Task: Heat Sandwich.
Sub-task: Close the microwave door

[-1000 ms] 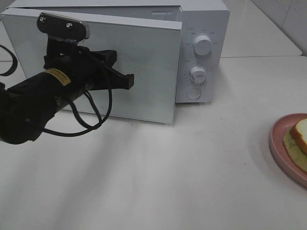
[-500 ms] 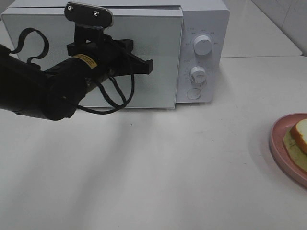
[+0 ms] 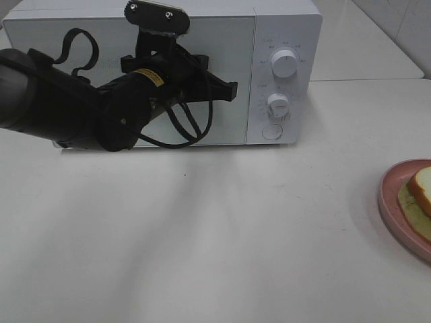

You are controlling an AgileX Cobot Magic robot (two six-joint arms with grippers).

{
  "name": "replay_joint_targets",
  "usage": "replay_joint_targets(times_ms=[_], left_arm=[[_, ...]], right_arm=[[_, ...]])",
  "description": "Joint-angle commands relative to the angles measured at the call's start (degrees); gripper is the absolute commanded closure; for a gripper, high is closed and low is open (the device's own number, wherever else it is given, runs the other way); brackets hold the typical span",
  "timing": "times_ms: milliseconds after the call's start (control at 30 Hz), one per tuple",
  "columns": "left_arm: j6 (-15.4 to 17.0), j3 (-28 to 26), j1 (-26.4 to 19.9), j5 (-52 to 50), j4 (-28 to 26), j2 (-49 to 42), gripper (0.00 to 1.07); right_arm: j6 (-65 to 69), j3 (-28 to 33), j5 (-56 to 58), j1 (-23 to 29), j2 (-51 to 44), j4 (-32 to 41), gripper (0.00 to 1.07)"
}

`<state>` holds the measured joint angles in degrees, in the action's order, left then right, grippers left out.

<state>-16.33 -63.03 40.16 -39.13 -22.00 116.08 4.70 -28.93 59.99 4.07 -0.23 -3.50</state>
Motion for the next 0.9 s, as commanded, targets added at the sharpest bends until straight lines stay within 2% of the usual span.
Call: replay_joint_targets(times_ms=[33, 233, 533, 667, 800, 833, 900], left_arm=[[-0.1, -2.2, -1.4, -2.4, -3.8, 0.8, 1.06], [-0.1, -1.5, -1.0, -0.4, -3.2, -0.6, 1.06], [-0.3, 4.7, 0.1, 3.3, -0.7, -7.0, 1.06], [0.0, 7.6, 0.4, 7.9, 1.8, -10.6, 1.06], [0.1, 8.5, 0.4, 20.9, 1.8, -15.2, 1.05], [0.1, 8.5, 0.4, 20.9, 1.8, -15.2, 1.05], [0.1, 8.5, 0.4, 29.9, 1.8, -17.2, 0.90]], right_arm=[[-0.5, 0.1, -0.5, -0.4, -1.5, -0.1, 0.31], [-0.5, 0.1, -0.5, -0.4, -1.5, -0.1, 0.31], [-0.4, 0.1, -0.5, -0.4, -1.5, -0.2, 0.31], [-0.4, 0.1, -0.5, -0.4, -1.5, -0.2, 0.31], [-0.4, 0.1, -0.5, -0.4, -1.5, -0.2, 0.31], [-0.4, 0.1, -0.5, -0.4, -1.5, -0.2, 0.31], [-0.4, 0.1, -0.5, -0.4, -1.5, -0.2, 0.31]])
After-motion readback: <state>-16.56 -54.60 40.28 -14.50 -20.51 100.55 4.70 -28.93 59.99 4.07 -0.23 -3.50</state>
